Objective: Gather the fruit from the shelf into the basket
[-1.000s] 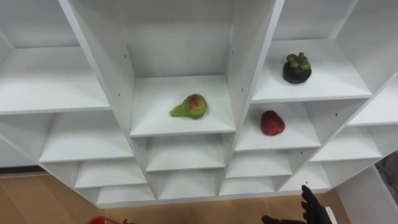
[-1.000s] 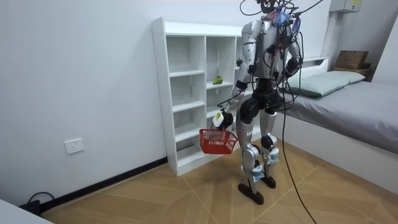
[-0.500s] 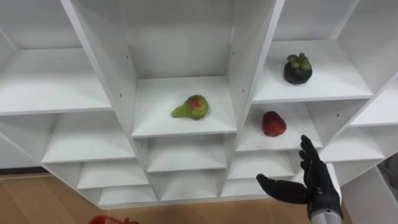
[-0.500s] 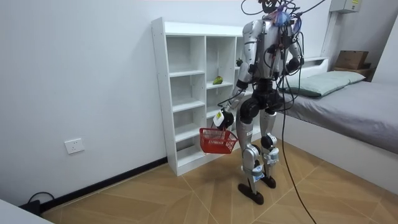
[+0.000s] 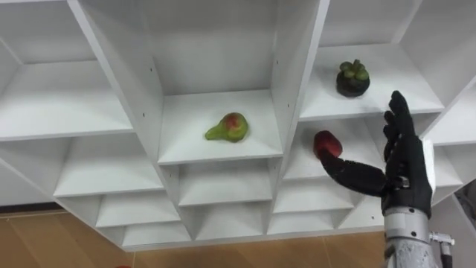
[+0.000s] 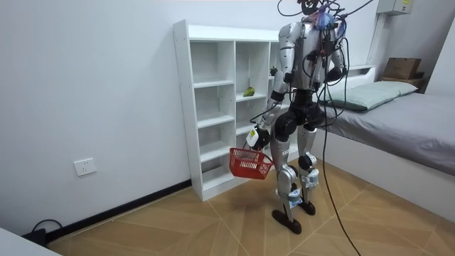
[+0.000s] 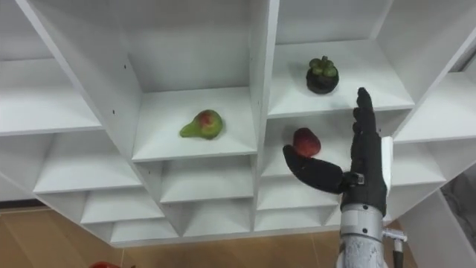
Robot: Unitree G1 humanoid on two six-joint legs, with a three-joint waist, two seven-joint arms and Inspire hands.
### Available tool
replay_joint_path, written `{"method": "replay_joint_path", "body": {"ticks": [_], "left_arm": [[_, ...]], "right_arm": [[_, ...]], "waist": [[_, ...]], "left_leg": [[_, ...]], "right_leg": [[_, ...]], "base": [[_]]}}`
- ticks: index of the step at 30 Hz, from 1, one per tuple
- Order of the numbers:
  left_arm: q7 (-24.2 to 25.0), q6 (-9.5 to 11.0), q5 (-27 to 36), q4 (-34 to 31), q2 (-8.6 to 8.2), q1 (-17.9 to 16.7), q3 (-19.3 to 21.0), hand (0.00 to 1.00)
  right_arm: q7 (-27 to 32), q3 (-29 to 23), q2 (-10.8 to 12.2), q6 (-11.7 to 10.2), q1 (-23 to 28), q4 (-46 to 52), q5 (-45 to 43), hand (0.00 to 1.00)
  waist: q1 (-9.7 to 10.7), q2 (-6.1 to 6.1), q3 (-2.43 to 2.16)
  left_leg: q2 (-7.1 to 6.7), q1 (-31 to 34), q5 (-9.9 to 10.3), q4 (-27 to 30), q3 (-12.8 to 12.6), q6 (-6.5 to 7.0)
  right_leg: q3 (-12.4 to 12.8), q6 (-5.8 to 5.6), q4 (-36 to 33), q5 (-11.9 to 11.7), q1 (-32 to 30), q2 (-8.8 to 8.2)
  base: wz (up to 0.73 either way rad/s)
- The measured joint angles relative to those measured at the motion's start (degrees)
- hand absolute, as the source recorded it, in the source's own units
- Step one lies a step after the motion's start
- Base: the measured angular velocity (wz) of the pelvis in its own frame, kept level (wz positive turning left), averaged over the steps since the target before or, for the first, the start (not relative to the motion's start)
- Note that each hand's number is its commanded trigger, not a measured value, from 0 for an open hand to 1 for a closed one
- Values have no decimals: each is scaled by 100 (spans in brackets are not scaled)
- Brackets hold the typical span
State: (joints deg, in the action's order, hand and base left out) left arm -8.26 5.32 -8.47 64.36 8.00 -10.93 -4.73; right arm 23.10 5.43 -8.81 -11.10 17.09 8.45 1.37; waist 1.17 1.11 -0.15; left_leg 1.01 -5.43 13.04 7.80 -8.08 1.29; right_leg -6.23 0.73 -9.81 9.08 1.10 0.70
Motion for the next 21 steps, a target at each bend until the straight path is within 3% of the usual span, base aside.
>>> {"method": "replay_joint_path", "body": {"ticks": [11,17,21], "left_arm": [[165,-14,-124,-48,79,15,0,100],[321,-55,-138,-49,176,16,2,100],[398,-126,-510,-124,213,42,4,100]], "right_arm": [[325,17,-14,-59,-22,482,-894,0],[508,39,-51,-60,-22,480,-914,0],[490,34,-92,-60,-57,479,-900,0]], "waist": [[-26,-12,-2],[-55,-47,-20],[-116,-86,0]], "left_leg": [[4,19,0,3,14,0],[4,14,0,14,23,-1],[0,14,0,55,20,-1]], "right_leg": [[-13,0,7,0,-11,2],[-38,0,13,0,4,-3],[-43,0,13,0,36,-12]], "base": [[0],[0],[1]]}}
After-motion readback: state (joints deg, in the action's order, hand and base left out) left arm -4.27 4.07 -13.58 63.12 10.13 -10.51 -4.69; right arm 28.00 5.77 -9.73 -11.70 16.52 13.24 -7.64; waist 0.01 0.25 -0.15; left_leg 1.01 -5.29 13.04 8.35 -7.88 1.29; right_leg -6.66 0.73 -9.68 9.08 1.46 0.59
